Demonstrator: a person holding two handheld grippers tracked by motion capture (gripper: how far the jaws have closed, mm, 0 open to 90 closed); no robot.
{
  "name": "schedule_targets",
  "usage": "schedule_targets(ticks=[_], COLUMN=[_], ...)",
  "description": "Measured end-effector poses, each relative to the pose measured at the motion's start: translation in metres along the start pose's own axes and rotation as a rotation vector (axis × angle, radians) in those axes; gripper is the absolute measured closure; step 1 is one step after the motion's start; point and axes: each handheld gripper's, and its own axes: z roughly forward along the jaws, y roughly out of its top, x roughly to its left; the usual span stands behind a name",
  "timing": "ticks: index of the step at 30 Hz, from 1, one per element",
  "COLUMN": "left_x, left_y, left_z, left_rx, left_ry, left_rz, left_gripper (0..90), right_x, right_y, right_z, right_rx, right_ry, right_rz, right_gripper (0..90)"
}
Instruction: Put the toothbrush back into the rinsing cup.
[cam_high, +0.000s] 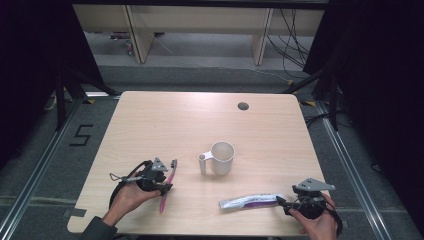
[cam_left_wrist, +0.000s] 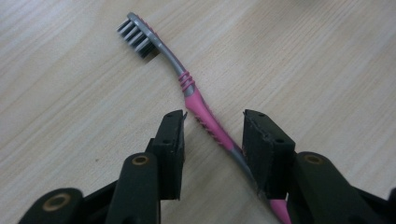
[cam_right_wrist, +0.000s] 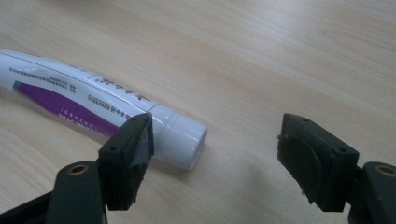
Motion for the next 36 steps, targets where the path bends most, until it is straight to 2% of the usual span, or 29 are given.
schedule_targets(ticks=[3, 5, 6, 7, 8, 10, 12, 13, 14, 20, 21, 23, 24, 27, 28, 30, 31, 33, 34, 36], left_x=[0.0, 0.001, 0.001, 0.001, 0.002, 0.002, 0.004, 0.004, 0.005, 0.005, 0.004, 0.005, 0.005, 0.005, 0.006, 0.006, 0.006, 0.006, 0.006, 0.006], left_y=[0.001, 0.002, 0.003, 0.003, 0.004, 0.006, 0.007, 0.008, 0.009, 0.015, 0.016, 0.019, 0.019, 0.021, 0.021, 0.023, 0.023, 0.025, 0.025, 0.026], left_z=[0.002, 0.002, 0.002, 0.002, 0.002, 0.001, 0.002, 0.001, 0.001, 0.002, 0.002, 0.001, 0.002, 0.002, 0.002, 0.001, 0.001, 0.001, 0.001, 0.002], left_rx=[0.008, 0.017, 0.021, 0.022, 0.035, 0.053, 0.065, 0.078, 0.087, 0.14, 0.153, 0.185, 0.182, 0.214, 0.218, 0.233, 0.242, 0.254, 0.267, 0.283], left_ry=[-0.001, 0.005, 0.008, 0.009, 0.007, 0.002, -0.003, -0.007, -0.005, -0.009, -0.005, -0.004, -0.006, -0.01, -0.008, -0.008, -0.013, -0.018, -0.019, -0.023], left_rz=[0.007, 0.013, 0.018, 0.022, 0.027, 0.032, 0.035, 0.038, 0.048, 0.071, 0.073, 0.082, 0.079, 0.084, 0.103, 0.097, 0.1, 0.108, 0.115, 0.119], left_gripper=[65.8, 68.3, 70.7, 70.7, 71.8, 74.1, 76.2, 77.0, 77.2, 77.8, 78.0, 78.1, 78.2, 79.5, 79.9, 80.8, 81.6, 81.7, 81.7, 81.6], right_x=[0.0, 0.002, 0.0, 0.0, 0.002, 0.002, 0.003, 0.0, 0.0, -0.001, 0.001, 0.002, 0.003, 0.003, 0.003, 0.003, 0.002, 0.002, 0.002, 0.002], right_y=[0.0, 0.0, 0.0, 0.0, 0.0, 0.0, 0.0, 0.0, 0.0, 0.0, 0.0, 0.001, 0.001, 0.001, 0.001, 0.001, 0.001, 0.001, 0.002, 0.002], right_z=[0.001, 0.0, 0.001, 0.001, 0.001, 0.001, 0.0, 0.001, 0.002, 0.002, 0.001, 0.001, 0.0, 0.0, 0.0, 0.0, 0.002, 0.002, 0.003, 0.002], right_rx=[-0.005, 0.003, -0.006, -0.006, 0.0, -0.007, 0.014, 0.003, -0.005, -0.004, 0.008, 0.009, 0.014, 0.013, 0.013, 0.01, -0.006, -0.007, -0.007, -0.007], right_ry=[0.007, 0.018, 0.008, 0.008, 0.02, 0.012, 0.019, 0.018, 0.029, 0.029, 0.021, 0.023, 0.025, 0.026, 0.026, 0.03, 0.027, 0.031, 0.05, 0.047], right_rz=[-0.002, 0.027, 0.005, 0.005, 0.025, 0.021, 0.035, 0.007, -0.001, -0.008, 0.017, 0.024, 0.035, 0.035, 0.036, 0.034, 0.005, -0.004, -0.002, -0.005], right_gripper=[28.0, 28.3, 28.3, 28.3, 28.3, 28.3, 28.3, 28.3, 28.3, 28.3, 28.3, 28.3, 28.4, 28.4, 28.4, 28.4, 28.4, 28.4, 28.4, 28.4])
